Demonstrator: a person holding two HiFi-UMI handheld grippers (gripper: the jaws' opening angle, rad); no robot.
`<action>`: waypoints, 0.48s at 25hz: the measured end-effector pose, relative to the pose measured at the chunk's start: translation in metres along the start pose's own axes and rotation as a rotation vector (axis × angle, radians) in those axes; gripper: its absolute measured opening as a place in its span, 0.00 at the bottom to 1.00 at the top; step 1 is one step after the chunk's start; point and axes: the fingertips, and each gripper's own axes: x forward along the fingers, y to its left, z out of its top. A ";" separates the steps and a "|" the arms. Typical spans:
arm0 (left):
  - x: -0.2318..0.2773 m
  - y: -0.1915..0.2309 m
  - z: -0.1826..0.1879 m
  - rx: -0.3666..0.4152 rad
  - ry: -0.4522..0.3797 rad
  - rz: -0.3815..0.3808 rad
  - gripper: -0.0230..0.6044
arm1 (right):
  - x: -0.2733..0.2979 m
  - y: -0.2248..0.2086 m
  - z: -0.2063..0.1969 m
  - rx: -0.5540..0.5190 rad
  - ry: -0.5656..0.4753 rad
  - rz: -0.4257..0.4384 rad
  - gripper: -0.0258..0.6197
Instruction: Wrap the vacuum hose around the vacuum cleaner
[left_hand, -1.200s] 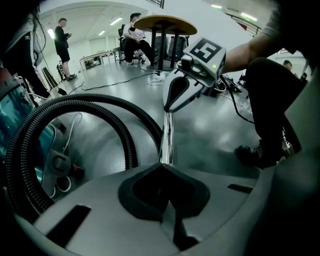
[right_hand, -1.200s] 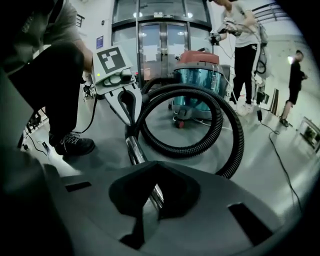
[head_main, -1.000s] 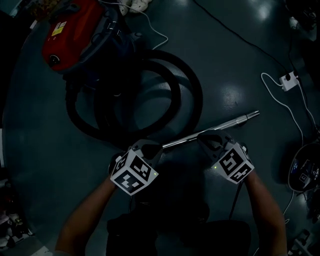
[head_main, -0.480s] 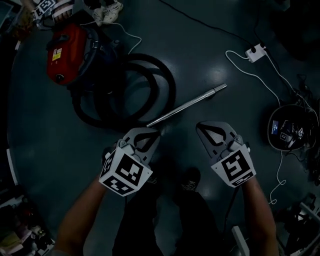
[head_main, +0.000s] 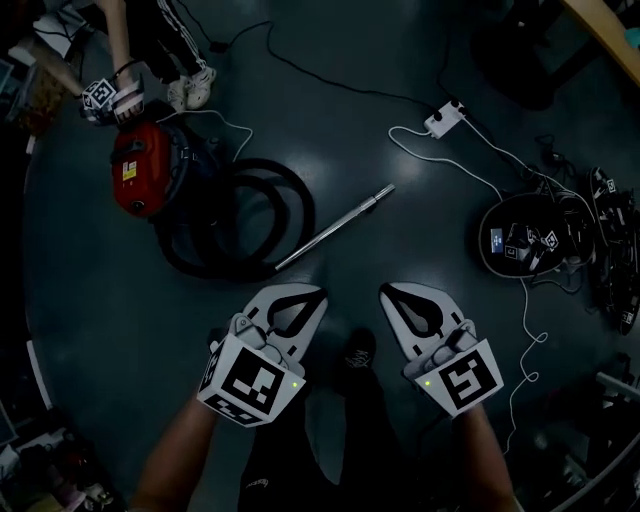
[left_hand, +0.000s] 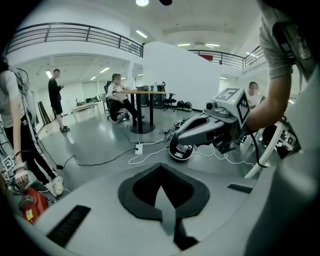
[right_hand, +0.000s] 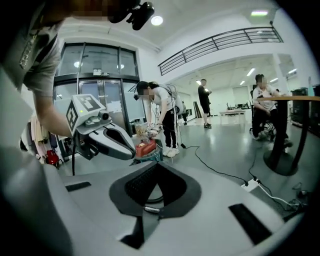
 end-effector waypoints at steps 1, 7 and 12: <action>-0.007 -0.007 0.013 0.000 -0.015 -0.008 0.05 | -0.011 0.005 0.010 0.012 -0.007 -0.015 0.05; -0.062 -0.050 0.082 -0.023 -0.134 -0.085 0.05 | -0.069 0.047 0.073 0.063 -0.060 -0.138 0.05; -0.118 -0.081 0.104 0.047 -0.164 -0.130 0.05 | -0.111 0.090 0.125 0.064 -0.118 -0.248 0.05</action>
